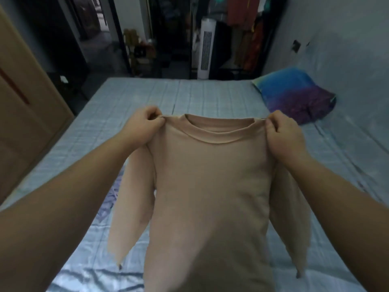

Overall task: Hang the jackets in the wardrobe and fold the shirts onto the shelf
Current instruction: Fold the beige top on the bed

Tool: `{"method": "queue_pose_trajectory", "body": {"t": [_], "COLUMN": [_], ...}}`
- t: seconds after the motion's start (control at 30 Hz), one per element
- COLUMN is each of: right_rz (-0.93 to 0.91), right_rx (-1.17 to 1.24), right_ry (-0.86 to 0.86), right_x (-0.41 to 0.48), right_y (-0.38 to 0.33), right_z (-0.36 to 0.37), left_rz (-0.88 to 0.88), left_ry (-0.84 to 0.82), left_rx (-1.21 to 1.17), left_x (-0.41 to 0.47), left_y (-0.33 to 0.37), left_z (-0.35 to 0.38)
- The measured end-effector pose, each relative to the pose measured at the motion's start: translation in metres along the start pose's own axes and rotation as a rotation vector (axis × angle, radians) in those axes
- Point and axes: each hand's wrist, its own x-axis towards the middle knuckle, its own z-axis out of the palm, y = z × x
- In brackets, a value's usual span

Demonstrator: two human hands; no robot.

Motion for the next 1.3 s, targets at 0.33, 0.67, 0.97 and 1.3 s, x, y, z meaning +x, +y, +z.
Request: {"method": "queue_pose_trajectory", "body": {"t": [0.33, 0.67, 0.97, 1.3], "right_rz": [0.141, 0.139, 0.038, -0.135], "right_rx": [-0.032, -0.216, -0.376, -0.197], "right_ry": [-0.339, -0.403, -0.331, -0.308], "right_x": [0.054, 0.088, 0.091, 0.062], "right_y": [0.155, 0.262, 0.294, 0.261], "right_z": [0.235, 0.488, 0.576, 0.542], "left_rz": [-0.276, -0.328, -0.13, 0.065], "left_ry": [-0.138, -0.195, -0.073, 0.004], "left_rx": [0.171, 0.377, 0.72, 0.456], "left_x": [0.102, 0.206, 0.215, 0.183], "left_y": [-0.153, -0.352, -0.429, -0.379], "left_z": [0.214, 0.391, 0.452, 0.465]}}
